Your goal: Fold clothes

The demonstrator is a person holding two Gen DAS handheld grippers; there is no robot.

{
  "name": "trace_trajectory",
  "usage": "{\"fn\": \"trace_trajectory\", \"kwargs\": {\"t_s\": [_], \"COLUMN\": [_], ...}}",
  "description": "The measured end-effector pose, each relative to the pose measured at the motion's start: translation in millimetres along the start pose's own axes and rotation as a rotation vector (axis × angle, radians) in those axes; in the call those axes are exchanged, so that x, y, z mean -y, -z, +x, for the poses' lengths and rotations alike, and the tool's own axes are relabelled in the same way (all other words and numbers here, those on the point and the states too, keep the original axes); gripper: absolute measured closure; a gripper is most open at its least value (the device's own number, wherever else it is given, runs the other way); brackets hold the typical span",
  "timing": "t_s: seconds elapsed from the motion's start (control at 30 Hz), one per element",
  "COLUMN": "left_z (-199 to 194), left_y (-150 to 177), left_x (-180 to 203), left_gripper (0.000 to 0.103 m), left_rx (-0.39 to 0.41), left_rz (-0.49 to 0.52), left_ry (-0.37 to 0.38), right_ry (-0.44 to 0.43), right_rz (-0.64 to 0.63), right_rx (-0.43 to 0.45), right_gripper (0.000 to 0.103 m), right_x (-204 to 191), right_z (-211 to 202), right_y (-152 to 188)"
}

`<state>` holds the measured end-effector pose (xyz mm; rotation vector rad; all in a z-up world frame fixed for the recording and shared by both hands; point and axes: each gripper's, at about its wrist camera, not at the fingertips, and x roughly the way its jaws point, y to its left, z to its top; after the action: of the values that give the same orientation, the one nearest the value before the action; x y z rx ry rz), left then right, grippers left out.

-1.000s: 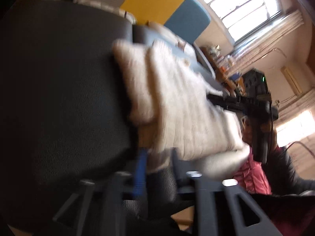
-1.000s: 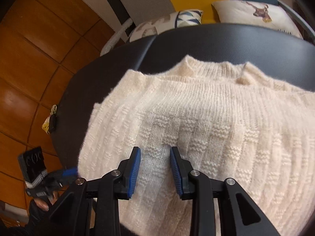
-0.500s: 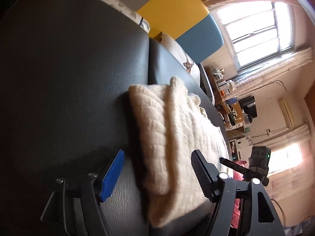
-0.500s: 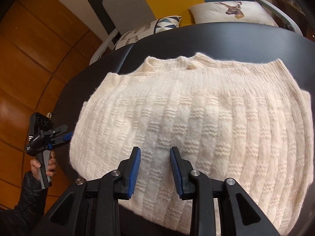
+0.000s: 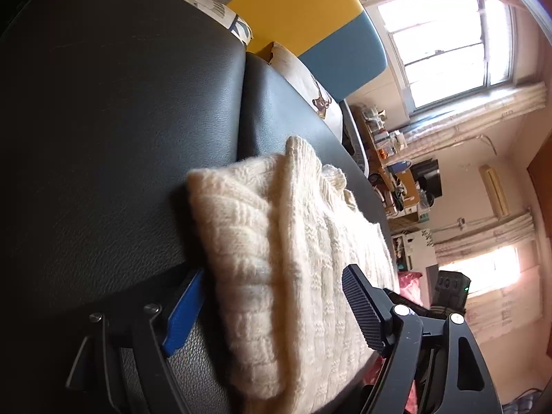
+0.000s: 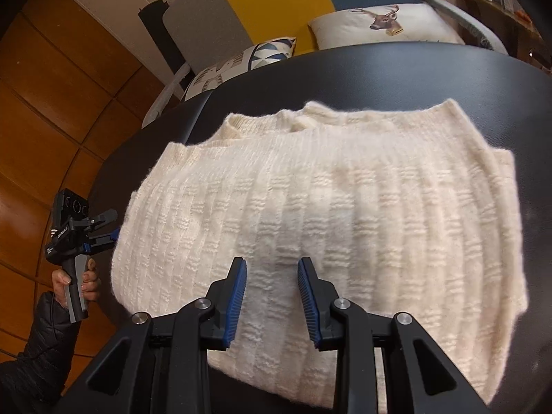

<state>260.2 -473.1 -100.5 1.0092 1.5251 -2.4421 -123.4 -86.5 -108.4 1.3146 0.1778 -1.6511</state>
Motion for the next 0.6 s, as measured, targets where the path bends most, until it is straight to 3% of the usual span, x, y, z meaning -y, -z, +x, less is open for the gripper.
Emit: {"fn": "trace_trajectory", "kwargs": {"t_s": [0.23,0.27,0.3,0.33,0.37,0.6], "left_z": [19.5,22.7,25.6,27.7,26.0,17.3], "left_y": [-1.6,-1.4,-1.2,-0.8,0.6,8.9], "left_x": [12.7,13.6,12.6,11.4,9.3,11.6], "left_gripper": [0.026,0.033,0.054,0.069,0.077,0.084], "left_rx": [-0.054,-0.058,-0.061,-0.061,-0.049,0.026], "left_rz": [0.047,0.052,0.052,0.049,0.037,-0.021], "left_ry": [0.0,-0.013,-0.048,-0.075,-0.07,-0.048], "right_ry": [0.083,0.098,0.113,0.129,0.145,0.205], "right_rz": [0.071,0.081,0.081,0.076,0.071,-0.082], "right_rx": [0.029,0.031,0.032,0.032,0.032,0.01], "right_gripper": [0.072,0.072,0.072,0.072,0.072,0.073], "right_x": [44.2,50.3,54.9,59.0,63.0,65.2], "right_z": [-29.2,-32.1,-35.0,-37.9,-40.8,-54.4], "right_y": [7.8,10.6,12.9,15.0,17.0,18.2]}}
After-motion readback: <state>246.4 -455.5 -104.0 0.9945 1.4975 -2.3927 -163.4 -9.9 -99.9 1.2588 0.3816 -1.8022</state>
